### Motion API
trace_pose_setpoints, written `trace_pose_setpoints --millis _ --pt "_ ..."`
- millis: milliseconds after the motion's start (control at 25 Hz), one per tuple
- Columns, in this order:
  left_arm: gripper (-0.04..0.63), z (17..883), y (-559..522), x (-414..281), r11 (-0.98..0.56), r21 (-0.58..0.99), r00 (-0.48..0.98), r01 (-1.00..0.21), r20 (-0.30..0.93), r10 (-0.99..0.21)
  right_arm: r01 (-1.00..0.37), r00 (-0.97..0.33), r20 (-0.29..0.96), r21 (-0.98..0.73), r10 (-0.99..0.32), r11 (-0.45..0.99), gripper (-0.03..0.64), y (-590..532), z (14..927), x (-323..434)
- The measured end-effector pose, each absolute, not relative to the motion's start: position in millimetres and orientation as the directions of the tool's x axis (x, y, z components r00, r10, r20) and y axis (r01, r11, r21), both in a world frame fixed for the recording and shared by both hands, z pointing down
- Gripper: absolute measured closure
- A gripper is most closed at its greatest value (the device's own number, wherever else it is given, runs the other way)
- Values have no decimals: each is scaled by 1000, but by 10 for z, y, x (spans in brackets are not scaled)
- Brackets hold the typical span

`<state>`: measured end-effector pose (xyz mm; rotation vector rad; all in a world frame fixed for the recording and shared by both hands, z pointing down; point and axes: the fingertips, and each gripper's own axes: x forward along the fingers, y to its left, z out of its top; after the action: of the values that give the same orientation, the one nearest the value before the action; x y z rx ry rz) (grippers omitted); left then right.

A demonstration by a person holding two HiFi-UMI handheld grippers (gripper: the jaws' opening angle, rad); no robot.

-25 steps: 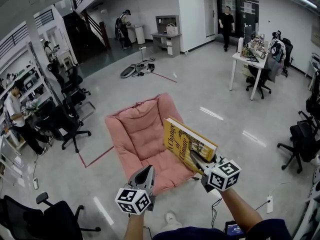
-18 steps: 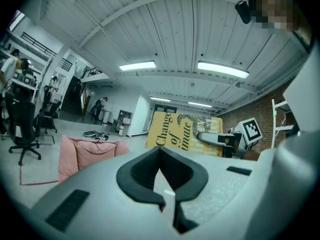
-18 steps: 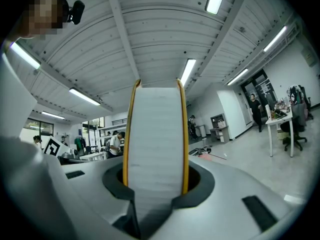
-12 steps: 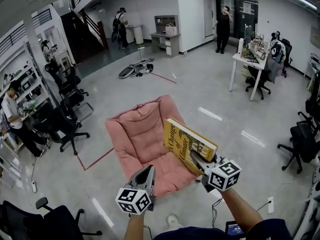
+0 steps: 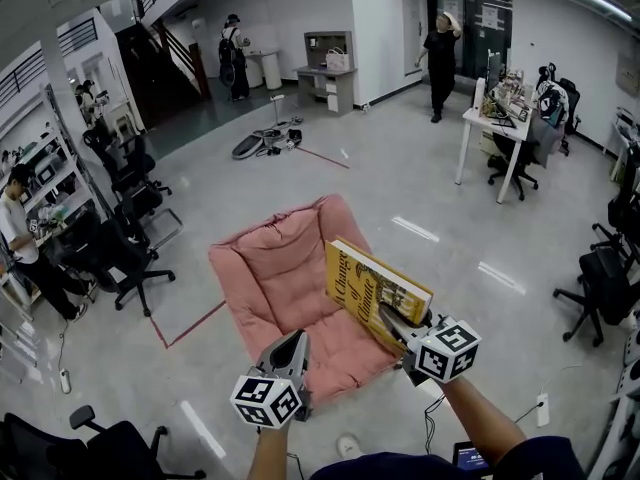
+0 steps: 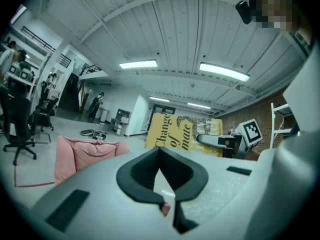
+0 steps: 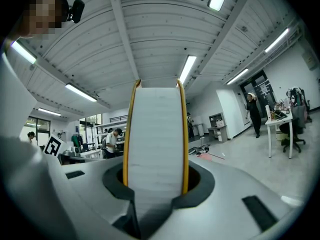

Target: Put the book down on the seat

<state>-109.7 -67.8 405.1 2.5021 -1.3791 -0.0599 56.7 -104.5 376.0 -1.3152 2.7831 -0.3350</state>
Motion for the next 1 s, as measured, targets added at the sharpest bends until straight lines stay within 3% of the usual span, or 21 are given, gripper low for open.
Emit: trace_pose_setpoints --millis 1000 --pt "591 4118 -1039 -1444 -533 309 576 -788 65 -815 -796 -594 81 -203 -801 570 466 -1271 3894 339"
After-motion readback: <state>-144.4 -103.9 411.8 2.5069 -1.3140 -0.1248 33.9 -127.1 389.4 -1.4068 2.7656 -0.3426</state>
